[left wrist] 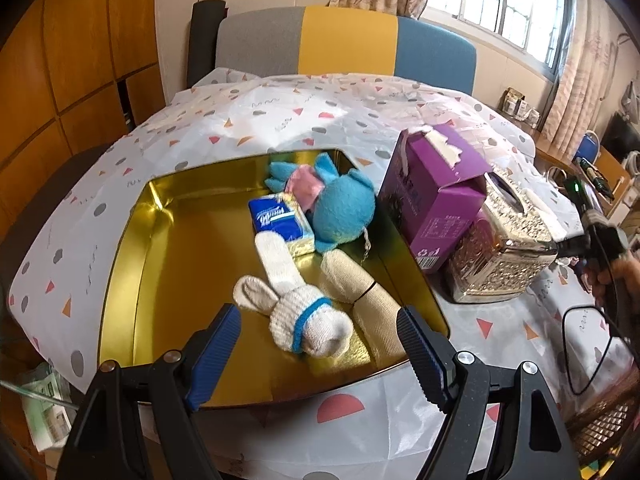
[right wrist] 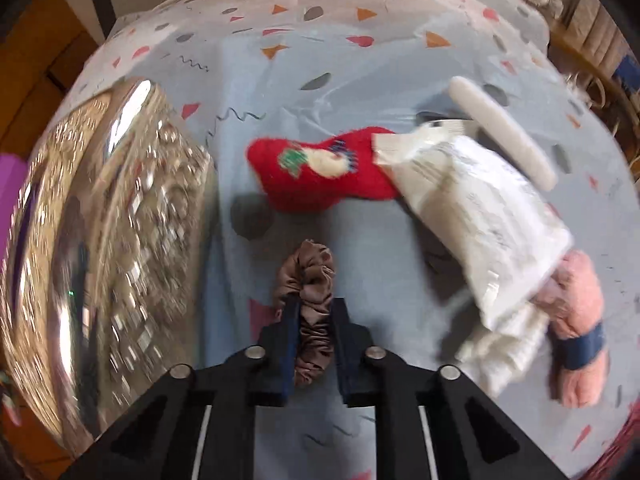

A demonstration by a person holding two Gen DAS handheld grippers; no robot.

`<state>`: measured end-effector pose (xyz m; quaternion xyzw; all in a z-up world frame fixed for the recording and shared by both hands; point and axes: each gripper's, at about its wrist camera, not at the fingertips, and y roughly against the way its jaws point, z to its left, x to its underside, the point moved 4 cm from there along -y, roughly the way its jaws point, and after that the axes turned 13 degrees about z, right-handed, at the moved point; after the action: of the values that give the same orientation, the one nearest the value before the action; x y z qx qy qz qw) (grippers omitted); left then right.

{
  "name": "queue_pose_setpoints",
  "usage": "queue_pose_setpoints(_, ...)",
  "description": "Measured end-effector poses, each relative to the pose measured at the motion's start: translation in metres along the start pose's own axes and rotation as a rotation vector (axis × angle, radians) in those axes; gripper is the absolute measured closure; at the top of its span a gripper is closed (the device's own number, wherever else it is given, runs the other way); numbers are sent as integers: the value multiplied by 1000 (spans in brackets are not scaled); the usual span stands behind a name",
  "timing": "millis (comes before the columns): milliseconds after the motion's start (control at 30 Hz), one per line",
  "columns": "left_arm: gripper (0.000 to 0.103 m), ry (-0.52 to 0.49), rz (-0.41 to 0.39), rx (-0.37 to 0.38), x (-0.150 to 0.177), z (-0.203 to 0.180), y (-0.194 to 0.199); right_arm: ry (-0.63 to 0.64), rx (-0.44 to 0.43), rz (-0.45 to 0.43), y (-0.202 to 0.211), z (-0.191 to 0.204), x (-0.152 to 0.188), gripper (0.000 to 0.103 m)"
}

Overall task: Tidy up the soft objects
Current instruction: 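Grasp the red fuzzy sock with the left gripper while the right holds the scrunchie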

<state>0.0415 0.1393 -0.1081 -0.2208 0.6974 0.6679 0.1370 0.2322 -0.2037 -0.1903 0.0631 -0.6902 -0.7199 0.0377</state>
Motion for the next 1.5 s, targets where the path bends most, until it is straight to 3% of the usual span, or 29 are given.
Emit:
queue_pose_setpoints(100, 23, -41, -39, 24, -9, -10, 12, 7, 46, 1, -3, -19, 19, 92)
queue_pose_setpoints(300, 23, -247, -120, 95, -43, -70, 43, 37, 59, -10, 0, -41, 47, 92)
queue_pose_setpoints(500, 23, -495, -110, 145, -84, -157, 52, -22, -17, -22, 3, -62, 57, 92)
queue_pose_setpoints(600, 26, -600, -76, 125, -105, -200, 43, -19, -17, -23, 3, -70, 58, 92)
queue_pose_setpoints(700, 41, -699, -30, 94, -123, -240, 23, -40, -50, -22, 2, -70, 55, 92)
queue_pose_setpoints(833, 55, -856, 94, 40, -137, -289, -26, -32, -50, -18, -2, -81, 42, 91)
queue_pose_setpoints(1067, 55, -1009, 253, -70, -146, -339, -101, -52, -84, -9, 0, -77, 40, 91)
queue_pose_setpoints(1200, 43, -1110, 313, -133, -144, -361, -132, -61, -105, -4, -1, -84, 35, 91)
queue_pose_setpoints(1333, 43, -1172, 378, -212, -138, -377, -168, -70, -122, 1, -1, -90, 32, 91)
queue_pose_setpoints(1467, 44, -1172, 422, -249, -136, -385, -193, -78, -141, 3, 0, -94, 30, 89)
queue_pose_setpoints(1500, 51, -1169, 439, -263, -135, -384, -201, -80, -145, 4, 0, -95, 30, 89)
